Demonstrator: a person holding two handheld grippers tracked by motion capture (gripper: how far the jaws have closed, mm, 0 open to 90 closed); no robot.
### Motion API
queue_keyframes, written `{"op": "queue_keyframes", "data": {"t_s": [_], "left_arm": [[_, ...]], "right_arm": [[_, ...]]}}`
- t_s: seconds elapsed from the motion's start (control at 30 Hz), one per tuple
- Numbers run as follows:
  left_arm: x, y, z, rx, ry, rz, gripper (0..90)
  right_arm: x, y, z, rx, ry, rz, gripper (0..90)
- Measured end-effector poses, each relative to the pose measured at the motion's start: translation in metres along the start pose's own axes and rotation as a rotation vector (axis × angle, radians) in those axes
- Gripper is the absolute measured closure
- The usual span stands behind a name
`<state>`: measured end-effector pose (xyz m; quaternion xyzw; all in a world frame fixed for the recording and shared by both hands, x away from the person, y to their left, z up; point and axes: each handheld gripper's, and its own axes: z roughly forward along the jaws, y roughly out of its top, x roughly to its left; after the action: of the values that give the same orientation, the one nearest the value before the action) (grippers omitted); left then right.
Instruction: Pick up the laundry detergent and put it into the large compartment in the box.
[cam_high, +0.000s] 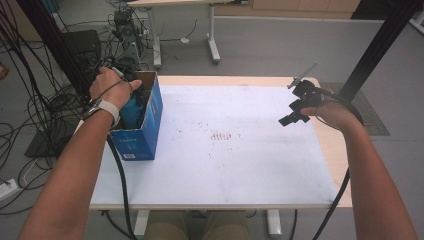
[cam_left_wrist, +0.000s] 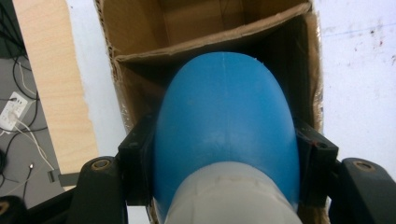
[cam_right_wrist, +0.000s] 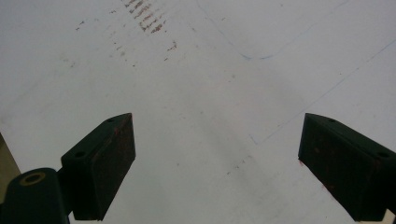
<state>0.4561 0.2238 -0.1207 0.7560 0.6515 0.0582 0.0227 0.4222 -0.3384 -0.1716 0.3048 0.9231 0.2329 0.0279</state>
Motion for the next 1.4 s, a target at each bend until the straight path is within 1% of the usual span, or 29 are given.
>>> {"op": "queue_keyframes", "data": {"t_s": [0.2, 0.27, 0.43, 0.5, 0.53, 1.0, 1.4], "left_arm": [[0.000, -0.001, 0.005, 0.002, 0.004, 0.005, 37.5], [-0.001, -0.002, 0.007, -0.003, 0.004, 0.015, 37.5], [0.000, -0.002, 0.012, 0.007, 0.001, 0.020, 37.5], [-0.001, -0.002, 0.013, 0.003, 0.004, 0.023, 37.5], [-0.002, -0.001, 0.013, 0.010, 0.007, 0.026, 37.5], [-0.007, 0.000, 0.017, 0.014, 0.020, 0.038, 37.5], [-0.003, -0.002, 0.029, 0.023, 0.006, 0.034, 37.5]], "right_arm": [[0.000, 0.000, 0.001, 0.001, 0.000, 0.001, 11.2], [0.000, 0.000, 0.001, 0.001, -0.001, 0.001, 11.2], [0.000, -0.001, 0.001, -0.002, 0.003, 0.002, 11.2], [0.000, 0.000, 0.001, 0.001, 0.001, 0.000, 11.2], [0.000, 0.000, 0.001, -0.001, 0.002, 0.002, 11.2], [-0.001, -0.005, 0.001, -0.003, 0.002, 0.010, 11.2], [-0.002, -0.007, 0.003, -0.002, 0.005, 0.015, 11.2]]}}
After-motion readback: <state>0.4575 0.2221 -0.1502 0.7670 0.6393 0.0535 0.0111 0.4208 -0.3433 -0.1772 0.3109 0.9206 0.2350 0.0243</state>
